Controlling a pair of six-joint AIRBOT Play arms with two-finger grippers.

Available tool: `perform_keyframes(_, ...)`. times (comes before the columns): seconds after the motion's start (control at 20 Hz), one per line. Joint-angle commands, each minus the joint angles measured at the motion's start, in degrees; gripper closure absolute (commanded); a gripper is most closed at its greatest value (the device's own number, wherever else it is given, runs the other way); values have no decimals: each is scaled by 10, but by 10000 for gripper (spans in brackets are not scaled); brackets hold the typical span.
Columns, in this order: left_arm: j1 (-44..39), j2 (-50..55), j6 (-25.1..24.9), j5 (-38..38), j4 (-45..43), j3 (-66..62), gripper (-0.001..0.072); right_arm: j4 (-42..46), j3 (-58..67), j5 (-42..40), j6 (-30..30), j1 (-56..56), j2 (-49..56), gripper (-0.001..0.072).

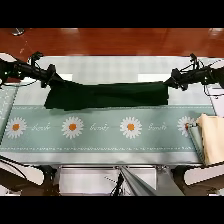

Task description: Fold the shirts.

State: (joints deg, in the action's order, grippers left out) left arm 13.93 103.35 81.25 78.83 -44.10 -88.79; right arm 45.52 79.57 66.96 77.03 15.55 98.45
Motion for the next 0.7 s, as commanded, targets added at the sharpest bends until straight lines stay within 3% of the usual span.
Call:
perform_keyframes(0.0, 8, 28, 7, 3, -7, -27, 685, -1, 15, -11, 7, -1, 25, 678)
perform_keyframes(0.15, -4, 39, 7, 2, -43, -27, 667, -1, 15, -18, 13, -1, 39, 647)
perform_keyframes(0.2, -8, 40, 7, 1, -50, -27, 401, -2, 15, -22, 17, -1, 41, 387)
perform_keyframes(0.25, -8, 40, 5, 9, -52, -29, 19, -2, 16, -23, 14, -1, 41, 62)
perform_keyframes(0.35, -2, 33, -3, 46, -75, -42, 2, 18, 37, 9, 7, 10, 41, 83)
perform_keyframes(0.45, 10, 0, -2, 60, -169, -41, 2, 68, 62, 56, 22, 31, 41, 83)
perform_keyframes(0.55, 32, -49, 16, 49, -268, -20, 2, 113, 65, 95, 36, 58, 42, 83)
perform_keyframes(0.65, 64, -109, 54, -4, -310, 43, 3, 146, 60, 115, 35, 73, 45, 83)
